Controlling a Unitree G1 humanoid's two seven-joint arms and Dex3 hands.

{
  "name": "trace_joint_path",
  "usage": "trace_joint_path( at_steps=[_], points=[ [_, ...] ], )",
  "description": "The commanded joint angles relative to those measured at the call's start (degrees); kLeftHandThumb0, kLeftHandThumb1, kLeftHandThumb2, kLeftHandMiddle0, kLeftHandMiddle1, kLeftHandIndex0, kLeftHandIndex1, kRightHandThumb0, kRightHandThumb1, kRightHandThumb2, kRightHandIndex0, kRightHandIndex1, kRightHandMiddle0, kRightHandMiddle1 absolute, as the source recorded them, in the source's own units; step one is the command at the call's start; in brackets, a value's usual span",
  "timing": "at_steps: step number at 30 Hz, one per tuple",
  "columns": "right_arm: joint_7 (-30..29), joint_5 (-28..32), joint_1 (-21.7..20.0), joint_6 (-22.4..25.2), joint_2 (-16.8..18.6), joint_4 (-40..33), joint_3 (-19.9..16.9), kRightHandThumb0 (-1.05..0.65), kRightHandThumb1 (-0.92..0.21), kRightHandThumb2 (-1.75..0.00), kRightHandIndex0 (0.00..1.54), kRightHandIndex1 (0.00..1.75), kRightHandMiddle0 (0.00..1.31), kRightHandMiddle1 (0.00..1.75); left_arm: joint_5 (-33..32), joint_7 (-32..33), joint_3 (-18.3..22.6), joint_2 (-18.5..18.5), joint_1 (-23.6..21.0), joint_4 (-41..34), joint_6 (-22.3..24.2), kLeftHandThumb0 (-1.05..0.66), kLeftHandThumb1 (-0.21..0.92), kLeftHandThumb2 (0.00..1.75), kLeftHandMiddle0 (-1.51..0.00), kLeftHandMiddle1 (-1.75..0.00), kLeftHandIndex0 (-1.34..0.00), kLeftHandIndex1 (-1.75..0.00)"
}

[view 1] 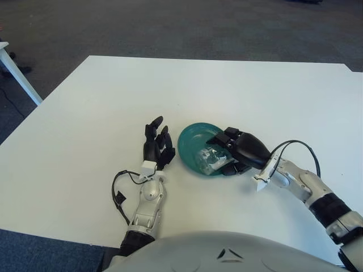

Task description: Put the bottle into the plate.

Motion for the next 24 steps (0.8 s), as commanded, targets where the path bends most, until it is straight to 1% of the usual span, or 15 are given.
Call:
trace_joint_path(
  at_steps=[1, 4, 7, 14, 24],
  points=[
    [4.6, -1.9, 1.4, 2.3, -1.2, 0.2, 0.3, -1.05, -0.92, -0.87, 0.07, 0.01, 0.0, 0.16, -0.9, 0.6, 0.7, -4.9, -0.1, 2.7, 3.1, -0.68, 0.92, 0.67, -0.62, -0.01, -0.06, -0.78],
    [4.8, -2.9, 0.9, 2.0, -2.1, -0.1, 0.2, -1.05, -0.92, -0.89, 0.02, 0.0, 0.0, 0.05, -1.3, 0.2, 1.3, -4.6, -1.1, 3.9, 2.9, -0.69, 0.92, 0.68, -0.6, -0.01, -0.06, -0.78],
    [4.2, -4.0, 0.5, 1.4, -2.8, -0.1, 0.1, -1.05, -0.92, -0.9, 0.01, 0.0, 0.0, 0.02, -1.6, 0.1, 1.7, -4.5, -1.9, 4.9, 2.6, -0.69, 0.92, 0.69, -0.6, 0.0, -0.06, -0.78],
    [3.8, -4.6, -0.2, 0.7, -3.1, 0.4, -0.2, -1.05, -0.92, -0.89, 0.0, 0.0, 0.0, 0.0, -2.2, 0.0, 2.2, -4.6, -3.1, 6.3, 2.1, -0.69, 0.92, 0.7, -0.59, 0.0, -0.06, -0.79],
    [4.2, -4.5, -1.0, 0.3, -3.4, 0.6, -0.6, -1.05, -0.92, -0.91, 0.0, 0.0, 0.0, 0.0, -2.9, -0.2, 3.3, -4.7, -4.4, 7.7, 1.7, -0.67, 0.92, 0.65, -0.6, -0.01, -0.06, -0.81]
  ],
)
